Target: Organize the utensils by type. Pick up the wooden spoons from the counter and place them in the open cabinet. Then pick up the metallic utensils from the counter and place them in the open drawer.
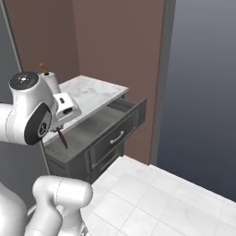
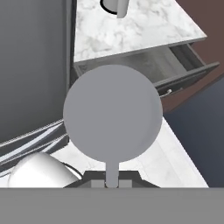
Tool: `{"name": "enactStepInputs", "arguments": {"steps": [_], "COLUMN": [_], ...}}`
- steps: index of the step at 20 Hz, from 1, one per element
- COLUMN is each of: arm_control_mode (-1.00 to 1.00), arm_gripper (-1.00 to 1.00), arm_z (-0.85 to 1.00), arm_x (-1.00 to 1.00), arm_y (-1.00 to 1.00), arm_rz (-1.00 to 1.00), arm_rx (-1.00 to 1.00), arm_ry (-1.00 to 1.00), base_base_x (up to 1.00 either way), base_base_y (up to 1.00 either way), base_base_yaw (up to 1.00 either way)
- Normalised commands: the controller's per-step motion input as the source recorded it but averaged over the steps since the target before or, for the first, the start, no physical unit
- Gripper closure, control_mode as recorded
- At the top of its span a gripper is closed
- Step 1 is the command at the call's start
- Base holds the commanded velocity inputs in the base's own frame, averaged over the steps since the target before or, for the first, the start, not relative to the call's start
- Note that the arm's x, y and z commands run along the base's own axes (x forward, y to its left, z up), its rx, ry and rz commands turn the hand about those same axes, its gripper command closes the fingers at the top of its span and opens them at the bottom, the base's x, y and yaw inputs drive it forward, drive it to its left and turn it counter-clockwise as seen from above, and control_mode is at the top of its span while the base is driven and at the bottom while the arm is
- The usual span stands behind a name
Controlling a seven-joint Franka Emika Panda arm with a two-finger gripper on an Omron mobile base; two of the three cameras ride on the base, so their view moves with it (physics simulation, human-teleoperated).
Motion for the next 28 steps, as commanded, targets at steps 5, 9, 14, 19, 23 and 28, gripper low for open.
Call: {"name": "enactStepInputs", "arguments": {"steps": [5,9,14,19,23,28], "arm_control_mode": [-1.0,-1.0,-1.0,-1.0,-1.0,-1.0], "arm_gripper": [1.0,1.0,1.0,1.0,1.0,1.0], "arm_z": [-0.19,-0.27,-0.32,-0.54,-0.48,-0.19], "arm_x": [0.0,0.06,0.39,0.68,0.73,0.74], "arm_y": [0.48,0.35,0.13,0.07,0.0,0.0], "arm_rz": [-0.04,-0.06,-0.08,-0.14,-0.19,-0.21], "arm_rx": [0.0,0.0,0.0,0.0,0.0,0.0], "arm_ry": [0.12,0.12,0.12,0.06,0.02,0.01], "base_base_x": [0.0,0.0,0.0,0.0,0.0,0.0], "base_base_y": [0.0,0.0,0.0,0.0,0.0,0.0], "base_base_yaw": [0.0,0.0,0.0,0.0,0.0,0.0]}}
